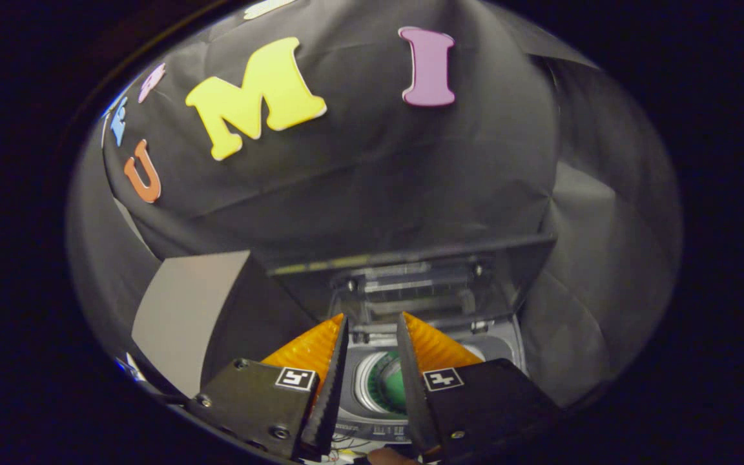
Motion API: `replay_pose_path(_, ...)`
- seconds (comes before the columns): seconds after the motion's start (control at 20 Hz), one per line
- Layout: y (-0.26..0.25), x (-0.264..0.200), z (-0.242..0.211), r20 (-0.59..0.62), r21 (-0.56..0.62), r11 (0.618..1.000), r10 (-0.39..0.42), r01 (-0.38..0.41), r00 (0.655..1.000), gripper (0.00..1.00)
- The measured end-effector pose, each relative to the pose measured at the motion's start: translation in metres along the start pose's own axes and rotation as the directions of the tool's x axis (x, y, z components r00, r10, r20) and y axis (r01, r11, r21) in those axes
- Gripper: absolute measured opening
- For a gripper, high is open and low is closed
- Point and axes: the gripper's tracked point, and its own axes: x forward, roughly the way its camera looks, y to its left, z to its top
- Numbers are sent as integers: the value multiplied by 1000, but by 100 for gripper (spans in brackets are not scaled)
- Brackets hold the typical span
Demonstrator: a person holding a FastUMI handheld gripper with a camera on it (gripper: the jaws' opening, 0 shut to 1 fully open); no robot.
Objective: Put the clothes into the washing machine and then close the washing machine lid.
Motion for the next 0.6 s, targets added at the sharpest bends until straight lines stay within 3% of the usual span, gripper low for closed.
replay_pose_path(0.3,16,-24,98,166,-96,995,17,-1,986,48)
replay_pose_path(0.45,15,-16,136,227,-136,990,1,31,974,56)
replay_pose_path(0.5,19,-18,150,253,-129,991,17,17,967,61)
replay_pose_path(0.6,25,-8,162,278,-114,993,38,-6,960,61)
